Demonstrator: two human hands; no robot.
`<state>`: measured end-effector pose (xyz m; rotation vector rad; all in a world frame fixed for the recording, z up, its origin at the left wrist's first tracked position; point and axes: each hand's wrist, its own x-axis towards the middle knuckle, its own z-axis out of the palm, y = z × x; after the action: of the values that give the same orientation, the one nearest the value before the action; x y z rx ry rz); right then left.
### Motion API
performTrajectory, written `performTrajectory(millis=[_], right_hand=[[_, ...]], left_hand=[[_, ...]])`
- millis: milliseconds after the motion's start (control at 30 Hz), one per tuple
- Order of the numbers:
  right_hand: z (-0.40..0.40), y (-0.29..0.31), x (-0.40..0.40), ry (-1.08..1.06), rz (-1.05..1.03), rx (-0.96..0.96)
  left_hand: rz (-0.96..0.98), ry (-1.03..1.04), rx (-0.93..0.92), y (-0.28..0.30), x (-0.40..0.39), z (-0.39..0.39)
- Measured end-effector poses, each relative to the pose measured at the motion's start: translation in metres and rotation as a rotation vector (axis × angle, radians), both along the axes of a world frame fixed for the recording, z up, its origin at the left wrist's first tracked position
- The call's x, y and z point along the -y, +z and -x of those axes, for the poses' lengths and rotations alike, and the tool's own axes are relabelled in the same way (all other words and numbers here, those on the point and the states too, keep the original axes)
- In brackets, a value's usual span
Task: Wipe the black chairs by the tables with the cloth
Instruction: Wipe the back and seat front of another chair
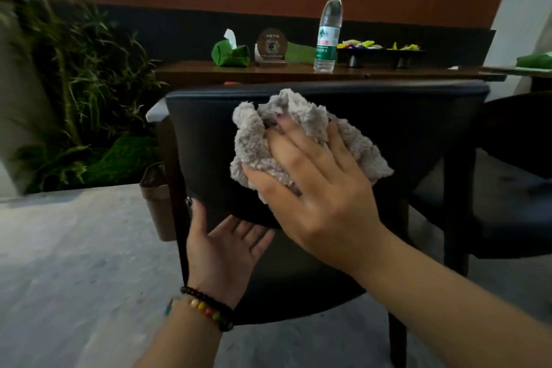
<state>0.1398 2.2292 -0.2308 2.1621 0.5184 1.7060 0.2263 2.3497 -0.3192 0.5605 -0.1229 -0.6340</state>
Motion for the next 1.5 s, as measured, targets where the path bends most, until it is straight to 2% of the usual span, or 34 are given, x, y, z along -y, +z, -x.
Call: performTrajectory(millis=[133, 233, 300, 400, 500, 633, 700, 767, 867, 1000, 1100, 1200, 1300, 1367, 1433, 1500], right_hand=[[-0.021, 0.012, -0.025, -0.018, 0.016, 0.019], [-0.034, 0.008, -0.035, -0.036, 0.097, -0.020], [-0.033, -0.014, -0.025, -0.056, 0.207, -0.126], [-0.017, -0.066, 0.003, -0.075, 0.309, -0.411], [-0.008, -0.115, 0.014, 0.044, 0.059, -0.693], [-0.039, -0.149, -0.019, 0.060, -0.550, -0.925], [-0.066, -0.158, -0.042, 0.056, -0.741, -0.925], [-0.086, -0.174, -0.065, 0.059, -0.775, -0.941], [-0.090, -0.193, -0.087, -0.042, -0.584, -0.974], [-0.076, -0.193, -0.061, 0.031, -0.493, -0.925], [-0.058, -0.197, -0.010, -0.021, -0.513, -0.799], [-0.035, -0.200, 0.043, -0.171, -0.680, -0.678], [-0.041, -0.204, 0.039, -0.234, -0.862, -0.626], [-0.047, -0.210, 0.010, -0.184, -0.840, -0.637], [-0.044, -0.215, -0.010, -0.122, -0.718, -0.714], [-0.038, -0.214, 0.003, -0.072, -0.654, -0.753]], left_hand=[[0.077, -0.006, -0.100, -0.006, -0.002, 0.001], [0.102, -0.046, -0.047, -0.005, -0.009, 0.003], [0.061, -0.040, 0.007, -0.008, -0.017, 0.003], [-0.072, 0.094, -0.030, -0.017, -0.030, -0.007], [-0.273, 0.387, -0.104, -0.025, -0.048, -0.022], [-0.561, 0.656, -0.144, -0.030, -0.064, -0.026], [-0.619, 0.705, -0.161, -0.031, -0.071, -0.023], [-0.643, 0.730, -0.172, -0.031, -0.075, -0.022], [-0.719, 0.758, -0.151, -0.032, -0.078, -0.021], [-0.807, 0.655, -0.131, -0.039, -0.074, -0.019], [-0.918, 0.526, -0.046, -0.046, -0.067, -0.014], [-0.922, 0.489, 0.070, -0.051, -0.058, -0.005], [-0.979, 0.506, 0.216, -0.056, -0.046, 0.003], [-1.050, 0.521, 0.277, -0.061, -0.035, 0.005], [-1.109, 0.528, 0.353, -0.065, -0.023, 0.006], [-1.155, 0.513, 0.436, -0.070, -0.011, 0.009]])
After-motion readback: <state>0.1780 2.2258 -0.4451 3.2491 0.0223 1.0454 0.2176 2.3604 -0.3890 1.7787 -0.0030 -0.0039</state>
